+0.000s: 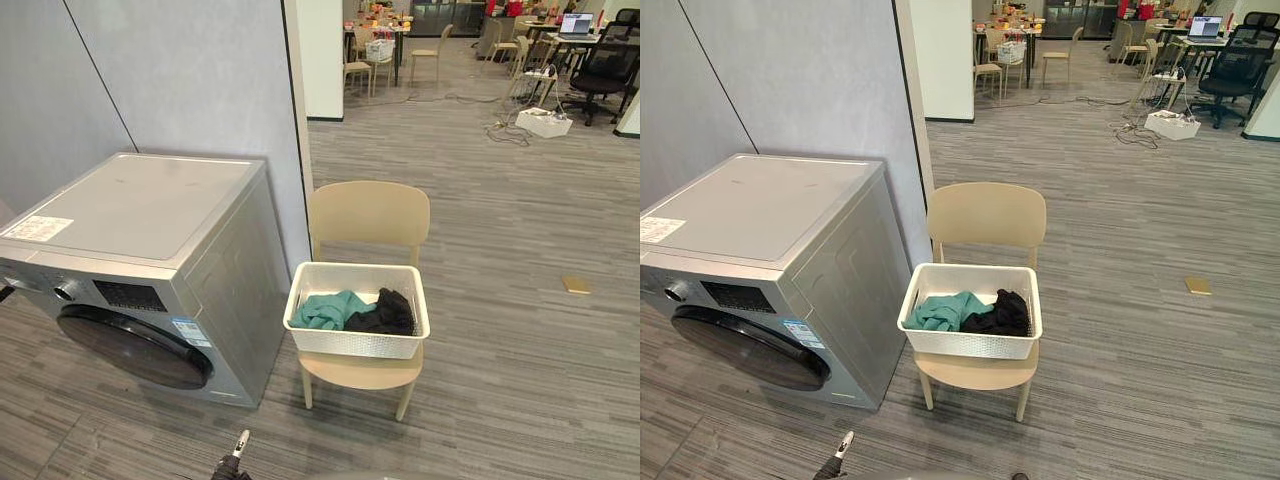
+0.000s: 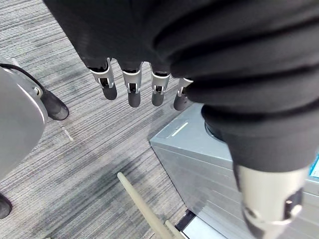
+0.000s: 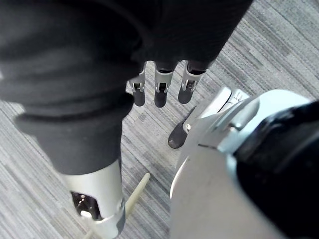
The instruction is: Pick up the laundry basket with both hands and put the clothes into the washing machine.
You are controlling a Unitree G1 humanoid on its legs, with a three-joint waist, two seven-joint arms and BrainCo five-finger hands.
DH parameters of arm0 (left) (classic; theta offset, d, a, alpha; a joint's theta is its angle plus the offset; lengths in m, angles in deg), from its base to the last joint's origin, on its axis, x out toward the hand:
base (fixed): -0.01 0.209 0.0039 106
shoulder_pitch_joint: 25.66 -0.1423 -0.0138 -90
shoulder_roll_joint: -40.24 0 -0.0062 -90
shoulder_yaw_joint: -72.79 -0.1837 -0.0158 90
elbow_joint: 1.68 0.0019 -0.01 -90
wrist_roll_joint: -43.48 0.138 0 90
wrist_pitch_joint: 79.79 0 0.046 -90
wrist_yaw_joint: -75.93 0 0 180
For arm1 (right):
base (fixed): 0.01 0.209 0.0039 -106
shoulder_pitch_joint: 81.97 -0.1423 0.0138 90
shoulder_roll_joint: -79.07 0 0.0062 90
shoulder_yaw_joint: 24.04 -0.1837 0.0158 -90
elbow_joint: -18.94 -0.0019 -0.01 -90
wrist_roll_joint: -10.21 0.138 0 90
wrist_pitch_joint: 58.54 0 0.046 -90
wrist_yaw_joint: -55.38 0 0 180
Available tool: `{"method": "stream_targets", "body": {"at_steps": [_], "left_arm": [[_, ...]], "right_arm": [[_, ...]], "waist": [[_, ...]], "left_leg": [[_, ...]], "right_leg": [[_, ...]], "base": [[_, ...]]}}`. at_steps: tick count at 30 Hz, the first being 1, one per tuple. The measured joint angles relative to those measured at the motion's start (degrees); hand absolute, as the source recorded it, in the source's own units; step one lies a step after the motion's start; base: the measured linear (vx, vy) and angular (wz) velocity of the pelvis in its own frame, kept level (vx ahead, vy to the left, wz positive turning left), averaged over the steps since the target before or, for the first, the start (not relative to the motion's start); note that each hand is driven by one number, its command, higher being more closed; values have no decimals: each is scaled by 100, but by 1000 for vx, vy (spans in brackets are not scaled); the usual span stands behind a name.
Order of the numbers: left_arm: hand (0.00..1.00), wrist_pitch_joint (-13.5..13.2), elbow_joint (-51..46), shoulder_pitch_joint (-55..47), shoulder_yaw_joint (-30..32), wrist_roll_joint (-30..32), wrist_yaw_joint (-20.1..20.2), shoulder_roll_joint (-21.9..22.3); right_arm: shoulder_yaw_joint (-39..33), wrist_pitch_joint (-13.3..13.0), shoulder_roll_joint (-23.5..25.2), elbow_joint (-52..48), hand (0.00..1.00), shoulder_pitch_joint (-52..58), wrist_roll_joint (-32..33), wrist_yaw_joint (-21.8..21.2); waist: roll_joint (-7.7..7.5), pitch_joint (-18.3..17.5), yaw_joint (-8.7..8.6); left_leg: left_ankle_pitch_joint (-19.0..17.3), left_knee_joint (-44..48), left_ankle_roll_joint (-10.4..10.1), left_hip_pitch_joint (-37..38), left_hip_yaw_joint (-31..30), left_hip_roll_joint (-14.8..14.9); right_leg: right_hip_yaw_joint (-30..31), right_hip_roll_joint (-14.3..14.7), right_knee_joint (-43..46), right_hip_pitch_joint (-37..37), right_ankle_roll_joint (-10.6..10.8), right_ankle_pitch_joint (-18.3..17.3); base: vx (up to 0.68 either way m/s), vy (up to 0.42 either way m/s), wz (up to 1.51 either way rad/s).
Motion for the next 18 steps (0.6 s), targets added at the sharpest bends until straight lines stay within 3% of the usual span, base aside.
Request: {"method": "stream_targets", "body": {"at_steps": [1,3,5,6,7,8,9,12,15,16,17,18], "left_arm": [[0,-1,2,-56,-5,-6,0,0],[0,-16,-44,-31,-57,-41,8,6],[0,-74,-166,112,-53,-54,32,-13],[0,-84,-199,160,-53,-55,29,-29],[0,-88,-230,199,-53,-55,-5,-53],[0,-87,-257,166,-50,-53,-13,-47],[0,-79,-257,35,19,-55,-20,-13],[0,-70,-256,42,213,-42,-32,43],[0,-66,-237,61,470,9,-38,126],[0,-53,-128,69,534,31,-35,133],[0,-4,-8,73,608,59,-35,179],[0,4,56,66,617,68,-40,189]], "right_arm": [[28,0,-10,9,0,0,-114,0],[68,0,-24,9,0,-19,-348,1],[405,-15,-57,-5,0,-151,-518,10],[539,-24,-81,-17,0,-174,-523,10],[701,-49,-92,-86,0,-272,-522,28],[736,-53,-112,-143,0,-377,-519,38],[898,-127,-136,-404,0,-519,-514,134],[1078,-208,-133,-520,0,-848,-537,149],[972,-146,-65,-507,0,-1083,-763,139],[880,-139,-55,-493,0,-1153,-769,138],[868,-138,-101,-452,0,-1221,-774,138],[830,-130,-126,-387,0,-1272,-789,137]], "waist": [[57,50,-42],[22,79,-42],[-60,225,-45],[-89,278,-40],[-106,432,12],[-116,520,48],[-166,594,110],[-83,643,107],[-77,644,70],[-24,612,62],[91,547,45],[164,503,23]], "left_leg": [[20,39,13,-19,-165,-3],[55,160,-30,-248,-607,-13],[244,383,-152,-901,-1494,-178],[310,362,-163,-1025,-1691,-224],[447,243,-107,-1151,-1972,-294],[486,139,-30,-1152,-1922,-275],[368,-124,361,-1211,-1156,-80],[341,896,373,-1595,450,298],[334,1637,364,-1409,1008,651],[356,1485,328,-1212,1160,815],[403,842,-216,-921,1178,836],[344,519,-341,-808,1178,817]], "right_leg": [[-162,-11,165,12,1,-129],[-505,-70,632,-124,-4,-456],[-1119,-367,1782,-648,-49,-1098],[-1331,-478,2051,-765,-63,-1239],[-1649,-662,2458,-888,-95,-1552],[-1771,-747,2584,-897,-96,-1645],[-2104,-989,2615,-930,-83,-1720],[-2620,-1293,2620,-867,-258,-1607],[-3067,-1421,2485,-610,-163,-1487],[-3118,-1359,2349,-530,-75,-1413],[-3139,-1240,2168,-535,43,-1239],[-3138,-1162,2039,-540,130,-1123]], "base": [[-8,-29,76],[-38,-69,119],[-86,-129,200],[-94,-157,202],[-81,-142,140],[-144,-221,160],[-99,-166,113],[-21,-71,96],[-58,24,79],[22,198,38],[41,185,27],[67,289,24]]}}
